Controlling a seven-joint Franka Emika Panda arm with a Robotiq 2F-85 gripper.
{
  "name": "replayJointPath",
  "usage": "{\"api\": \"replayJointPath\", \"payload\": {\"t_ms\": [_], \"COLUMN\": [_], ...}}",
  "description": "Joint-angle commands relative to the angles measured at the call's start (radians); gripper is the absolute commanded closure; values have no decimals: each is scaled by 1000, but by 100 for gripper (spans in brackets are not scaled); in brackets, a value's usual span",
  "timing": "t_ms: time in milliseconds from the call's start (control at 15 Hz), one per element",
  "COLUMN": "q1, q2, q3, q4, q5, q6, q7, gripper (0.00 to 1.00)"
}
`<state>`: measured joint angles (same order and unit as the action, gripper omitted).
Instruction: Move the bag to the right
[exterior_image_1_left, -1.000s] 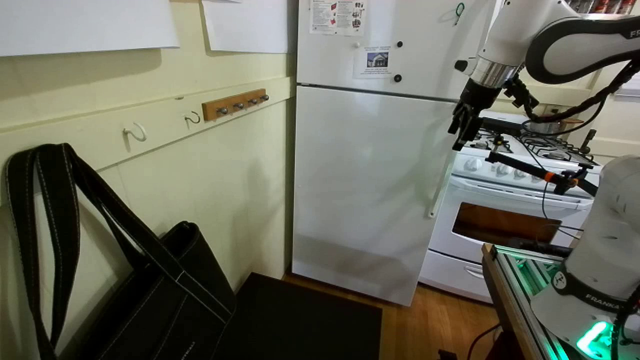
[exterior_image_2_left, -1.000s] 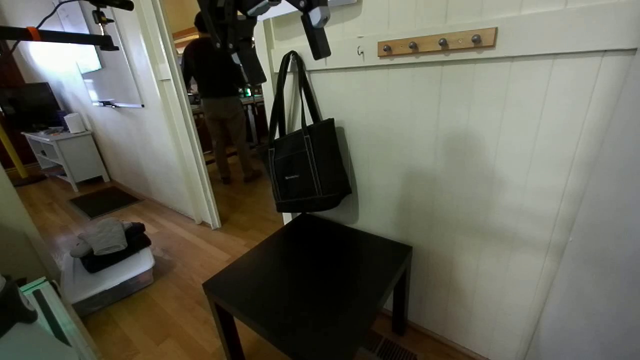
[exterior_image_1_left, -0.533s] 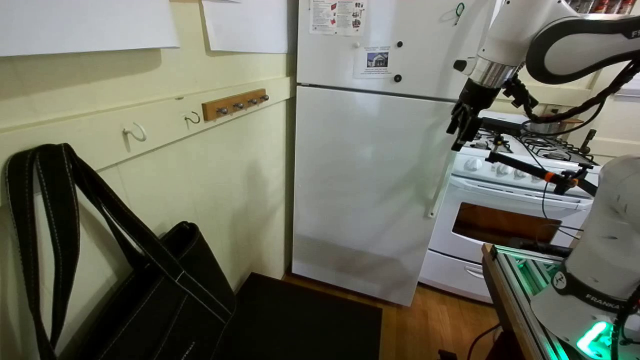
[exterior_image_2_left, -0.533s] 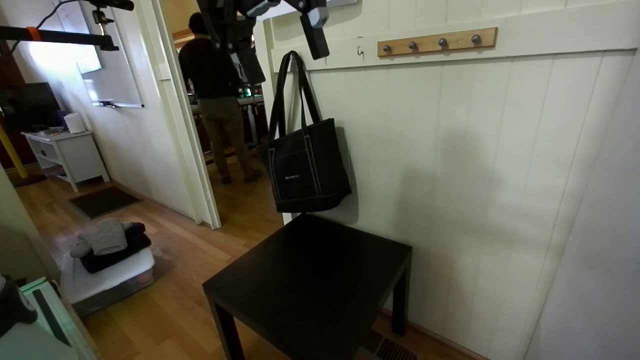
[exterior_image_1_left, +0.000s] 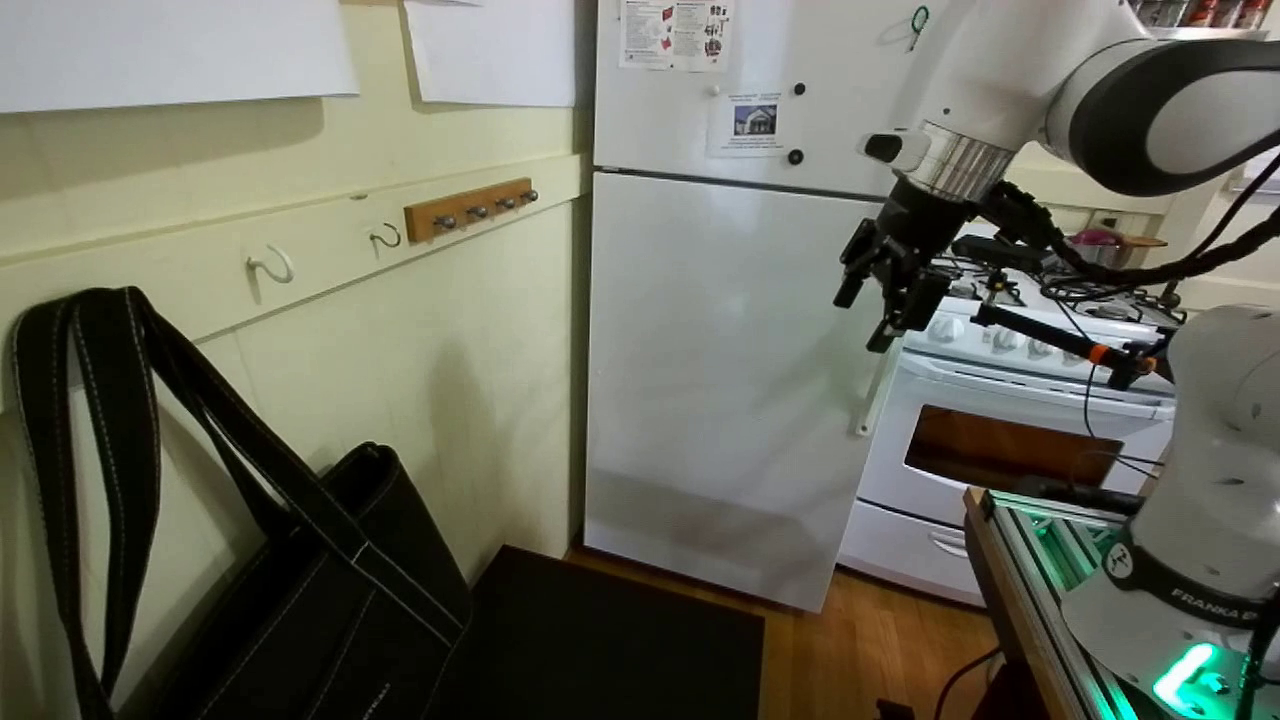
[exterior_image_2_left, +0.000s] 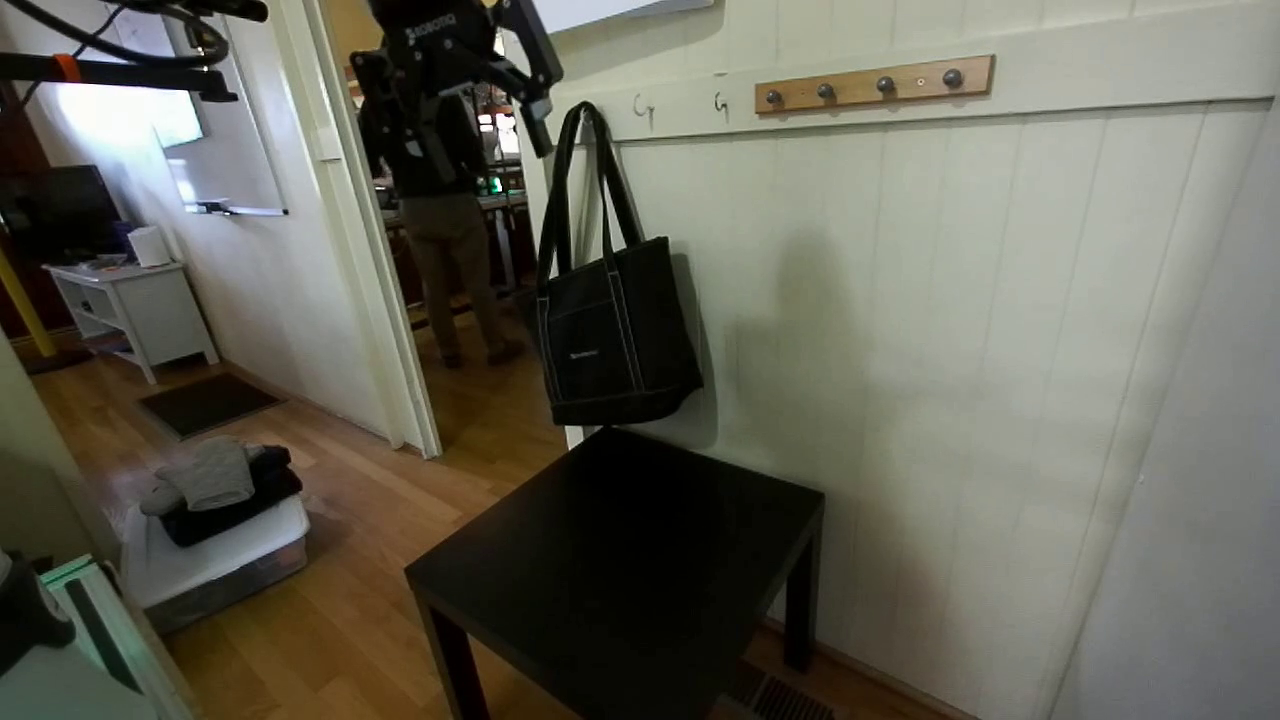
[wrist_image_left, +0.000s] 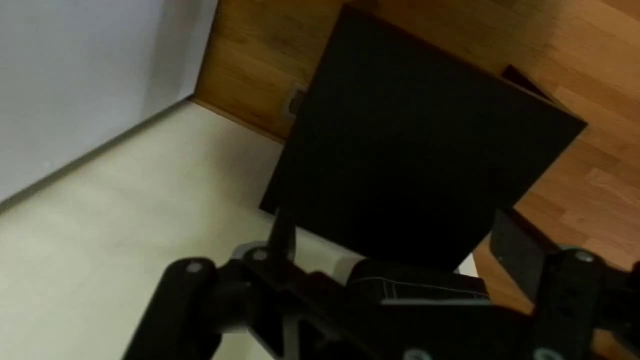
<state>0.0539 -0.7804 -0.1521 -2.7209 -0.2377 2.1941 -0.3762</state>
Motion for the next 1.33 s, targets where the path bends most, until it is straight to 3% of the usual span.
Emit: {"api": "replayJointPath", "payload": {"t_ms": [0,200,333,400,800,1000,1267], "q1": [87,110,99,99,98,72,80], "q2": [103,167,171,141,164,235,424], "q3": [25,70,114,87,112,150,219], "q4": [27,44,60,32,48,76,167], "q5": [103,129,93,111,107,132,161], "q6": [68,136,82,112,110,192,403], "q7": [2,29,33,5,14,172,333], "gripper": [0,0,0,0,0,0,0]}}
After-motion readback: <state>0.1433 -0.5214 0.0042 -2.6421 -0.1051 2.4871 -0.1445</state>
